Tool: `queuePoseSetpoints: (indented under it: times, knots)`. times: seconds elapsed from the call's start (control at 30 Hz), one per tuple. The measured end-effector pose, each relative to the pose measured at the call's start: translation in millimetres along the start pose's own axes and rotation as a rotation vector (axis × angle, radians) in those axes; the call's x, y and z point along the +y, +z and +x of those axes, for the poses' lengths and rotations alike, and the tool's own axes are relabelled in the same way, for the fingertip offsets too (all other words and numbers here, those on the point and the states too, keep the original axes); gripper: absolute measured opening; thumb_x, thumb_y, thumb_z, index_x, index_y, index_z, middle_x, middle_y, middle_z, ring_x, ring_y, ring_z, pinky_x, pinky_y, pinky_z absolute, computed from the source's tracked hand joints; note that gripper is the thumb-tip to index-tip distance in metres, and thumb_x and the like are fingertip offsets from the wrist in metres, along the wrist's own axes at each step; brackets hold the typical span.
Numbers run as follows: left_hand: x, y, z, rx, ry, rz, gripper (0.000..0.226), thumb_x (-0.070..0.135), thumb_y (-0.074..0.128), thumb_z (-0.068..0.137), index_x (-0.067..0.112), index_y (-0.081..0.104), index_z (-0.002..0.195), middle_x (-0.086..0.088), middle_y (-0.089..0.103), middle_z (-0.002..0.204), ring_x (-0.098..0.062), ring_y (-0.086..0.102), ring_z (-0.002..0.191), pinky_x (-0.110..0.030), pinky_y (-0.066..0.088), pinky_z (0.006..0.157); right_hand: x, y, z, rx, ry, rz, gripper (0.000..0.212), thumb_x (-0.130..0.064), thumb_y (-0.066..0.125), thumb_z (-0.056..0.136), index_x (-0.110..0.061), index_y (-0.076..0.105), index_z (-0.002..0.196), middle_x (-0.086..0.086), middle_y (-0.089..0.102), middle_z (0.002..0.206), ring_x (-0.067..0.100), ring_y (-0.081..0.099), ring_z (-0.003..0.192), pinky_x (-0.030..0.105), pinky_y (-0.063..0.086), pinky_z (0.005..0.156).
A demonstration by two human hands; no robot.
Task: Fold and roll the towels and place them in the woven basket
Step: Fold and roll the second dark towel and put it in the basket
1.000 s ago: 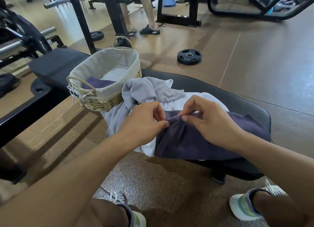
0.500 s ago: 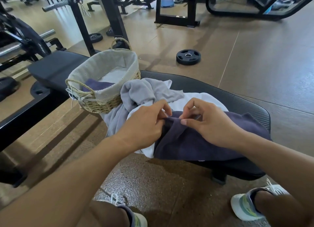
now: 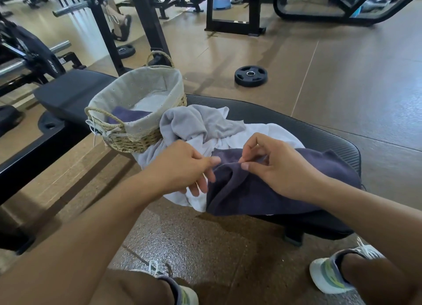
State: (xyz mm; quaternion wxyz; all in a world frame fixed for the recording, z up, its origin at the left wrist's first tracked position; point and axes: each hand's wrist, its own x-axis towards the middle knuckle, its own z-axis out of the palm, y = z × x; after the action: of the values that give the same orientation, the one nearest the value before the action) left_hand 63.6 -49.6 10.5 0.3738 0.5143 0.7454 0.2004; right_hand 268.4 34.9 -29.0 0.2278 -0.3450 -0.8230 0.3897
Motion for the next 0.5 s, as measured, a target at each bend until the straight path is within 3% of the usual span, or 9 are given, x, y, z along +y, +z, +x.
queuePoseSetpoints:
  times: [0.1, 0.3, 0.5]
  knots:
    - [2, 10, -2, -0.055, -0.036, -0.110, 0.032, 0.040, 0.062, 0.097, 0.014, 0.078, 0.088, -0.002, 0.073, 0.063, -0.014, 0.059, 0.050, -0.022, 0.039, 0.049, -1, 1, -2, 0.003, 0.007, 0.021, 0.022, -0.015, 0.076, 0.089, -0.026, 0.057, 0.087, -0.014, 0.074, 0.087, 0.002, 0.068, 0.083, 0.012, 0.044, 0.072]
    - [-2, 22, 5, -0.032, -0.080, -0.297, 0.014, 0.028, 0.070, 0.092, 0.015, 0.075, 0.095, 0.002, 0.068, 0.060, -0.010, 0.055, 0.047, -0.017, 0.032, 0.043, -5, 6, -5, 0.014, -0.050, -0.008, 0.021, -0.016, 0.079, 0.087, -0.024, 0.059, 0.086, -0.013, 0.074, 0.081, -0.001, 0.065, 0.074, 0.009, 0.042, 0.069]
    - [1, 27, 7, -0.011, -0.090, -0.300, 0.014, 0.022, 0.073, 0.086, 0.019, 0.069, 0.072, 0.006, 0.065, 0.062, -0.007, 0.054, 0.049, -0.018, 0.031, 0.044, -5, 6, -7, 0.001, -0.108, -0.168, 0.014, -0.021, 0.075, 0.090, -0.024, 0.061, 0.090, -0.014, 0.071, 0.083, -0.001, 0.061, 0.076, 0.013, 0.042, 0.069]
